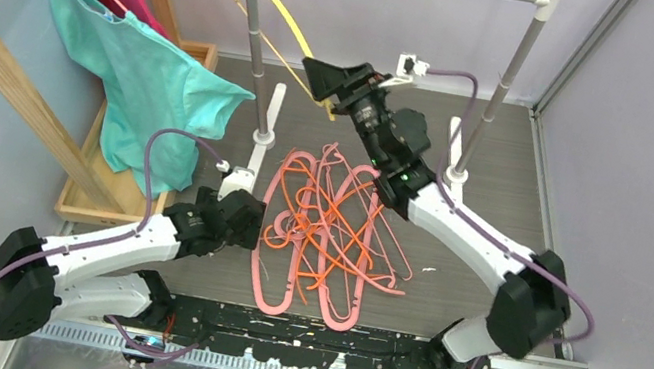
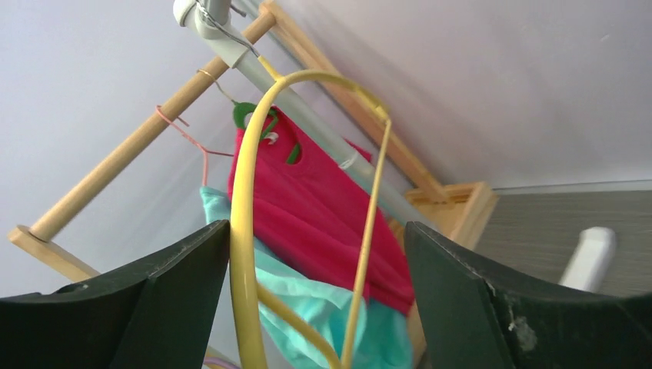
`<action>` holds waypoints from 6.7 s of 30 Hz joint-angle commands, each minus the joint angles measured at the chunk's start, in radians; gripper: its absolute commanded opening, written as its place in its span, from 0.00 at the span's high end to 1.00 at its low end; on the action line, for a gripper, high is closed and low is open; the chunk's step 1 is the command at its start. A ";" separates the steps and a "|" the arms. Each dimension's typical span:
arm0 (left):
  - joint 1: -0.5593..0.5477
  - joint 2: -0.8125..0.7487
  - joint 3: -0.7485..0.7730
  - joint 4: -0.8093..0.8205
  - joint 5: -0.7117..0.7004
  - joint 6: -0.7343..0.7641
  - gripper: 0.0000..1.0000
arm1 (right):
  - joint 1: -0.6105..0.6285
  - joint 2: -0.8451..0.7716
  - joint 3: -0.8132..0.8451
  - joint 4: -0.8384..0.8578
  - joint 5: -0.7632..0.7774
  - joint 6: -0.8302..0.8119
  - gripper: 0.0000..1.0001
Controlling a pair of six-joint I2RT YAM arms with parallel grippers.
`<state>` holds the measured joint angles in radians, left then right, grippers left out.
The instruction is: Organize the hangers
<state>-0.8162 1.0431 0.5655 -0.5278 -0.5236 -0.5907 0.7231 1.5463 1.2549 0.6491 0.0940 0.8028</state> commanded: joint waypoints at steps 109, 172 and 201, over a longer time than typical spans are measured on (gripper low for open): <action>0.005 -0.054 0.007 -0.005 -0.057 -0.048 0.02 | -0.020 0.328 0.740 -0.375 -0.157 -0.035 0.97; 0.005 0.151 0.095 0.069 -0.021 -0.030 0.02 | 0.087 -0.294 -0.377 -0.922 -0.097 -0.595 0.50; 0.004 0.190 0.097 0.075 -0.009 -0.049 0.02 | 0.171 -0.219 -0.534 -0.827 -0.012 -0.540 0.85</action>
<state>-0.8162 1.2335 0.6262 -0.4808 -0.5220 -0.6388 0.8948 1.4181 0.7136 -0.1993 0.0357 0.2348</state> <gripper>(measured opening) 0.979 0.230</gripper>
